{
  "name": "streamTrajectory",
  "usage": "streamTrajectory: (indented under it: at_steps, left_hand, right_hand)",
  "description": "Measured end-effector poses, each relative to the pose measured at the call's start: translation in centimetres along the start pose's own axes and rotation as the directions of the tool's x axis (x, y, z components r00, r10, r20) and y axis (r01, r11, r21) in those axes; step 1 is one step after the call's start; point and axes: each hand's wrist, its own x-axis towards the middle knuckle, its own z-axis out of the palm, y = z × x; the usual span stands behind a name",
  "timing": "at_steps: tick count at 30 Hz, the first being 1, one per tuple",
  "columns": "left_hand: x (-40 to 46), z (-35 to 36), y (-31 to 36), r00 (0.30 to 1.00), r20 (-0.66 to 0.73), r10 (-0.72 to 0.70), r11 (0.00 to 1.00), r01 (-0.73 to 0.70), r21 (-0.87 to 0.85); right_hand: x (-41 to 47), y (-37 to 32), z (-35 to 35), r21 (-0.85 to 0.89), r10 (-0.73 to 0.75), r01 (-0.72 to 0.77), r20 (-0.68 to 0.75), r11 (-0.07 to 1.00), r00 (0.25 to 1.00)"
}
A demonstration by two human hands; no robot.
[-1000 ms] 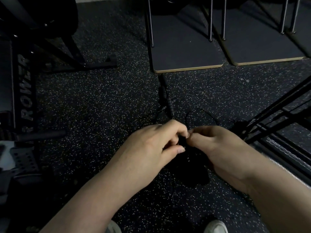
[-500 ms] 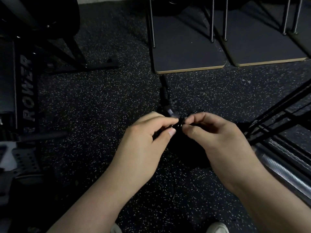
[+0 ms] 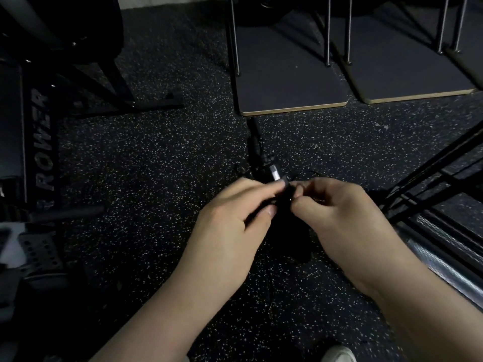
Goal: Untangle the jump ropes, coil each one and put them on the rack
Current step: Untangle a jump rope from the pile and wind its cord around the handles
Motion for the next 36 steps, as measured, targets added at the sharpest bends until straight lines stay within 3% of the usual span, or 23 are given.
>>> streamTrajectory:
  at_steps: [3, 6, 7, 9, 11, 14, 19, 24, 28, 32, 36]
  left_hand:
    - [-0.1, 0.3, 0.1, 0.987, -0.152, -0.053, 0.988, 0.030, -0.150]
    - [0.1, 0.2, -0.2, 0.919, -0.311, -0.240, 0.944, 0.146, -0.296]
    - [0.1, 0.2, -0.6, 0.907, -0.270, -0.322, 0.917, 0.228, -0.327]
    - [-0.1, 0.8, -1.0, 0.887, 0.022, -0.462, 0.801, 0.428, -0.420]
    - [-0.5, 1.7, -1.1, 0.834, 0.263, -0.485, 0.671, 0.547, -0.500]
    - [-0.2, 1.9, -1.4, 0.823, 0.238, -0.516, 0.605, 0.546, -0.579]
    - [0.5, 1.1, -0.9, 0.764, 0.321, -0.561, 0.459, 0.609, -0.647]
    - [0.8, 0.9, 0.0, 0.756, 0.292, -0.586, 0.461, 0.607, -0.647]
    - [0.9, 0.6, 2.3, 0.805, 0.279, -0.524, 0.503, 0.556, -0.662]
    - [0.2, 1.4, 5.9, 0.852, 0.215, -0.477, 0.555, 0.481, -0.679]
    - [-1.1, 3.7, 10.0, 0.854, 0.299, -0.425, 0.539, 0.504, -0.674]
  right_hand:
    - [0.1, 0.0, -0.2, -0.026, -0.018, 0.016, -0.059, 1.000, 0.998]
    - [0.3, 0.2, -0.4, 0.069, 0.002, 0.004, -0.081, 0.998, 0.997]
    - [0.3, 0.2, -0.3, 0.093, 0.003, 0.005, -0.080, 0.996, 0.997]
    - [0.2, 0.1, -0.1, 0.146, 0.004, 0.009, -0.082, 0.989, 0.997]
    - [0.1, 0.0, 0.2, 0.212, 0.002, 0.011, -0.061, 0.977, 0.998]
    - [-0.1, -0.2, 0.4, 0.222, -0.031, 0.025, 0.023, 0.975, 0.999]
    - [-0.5, -0.1, 1.4, 0.022, -0.058, 0.058, -0.004, 0.998, 0.998]
    - [-1.4, -0.6, 2.1, -0.211, -0.056, 0.074, 0.091, 0.975, 0.994]
    - [-2.0, -0.9, 2.1, -0.431, -0.066, 0.037, -0.053, 0.902, 0.996]
    - [-3.3, -1.0, -0.1, -0.373, -0.103, 0.024, -0.192, 0.928, 0.976]
    - [-7.5, -1.9, -3.8, -0.334, -0.081, -0.015, -0.272, 0.942, 0.959]
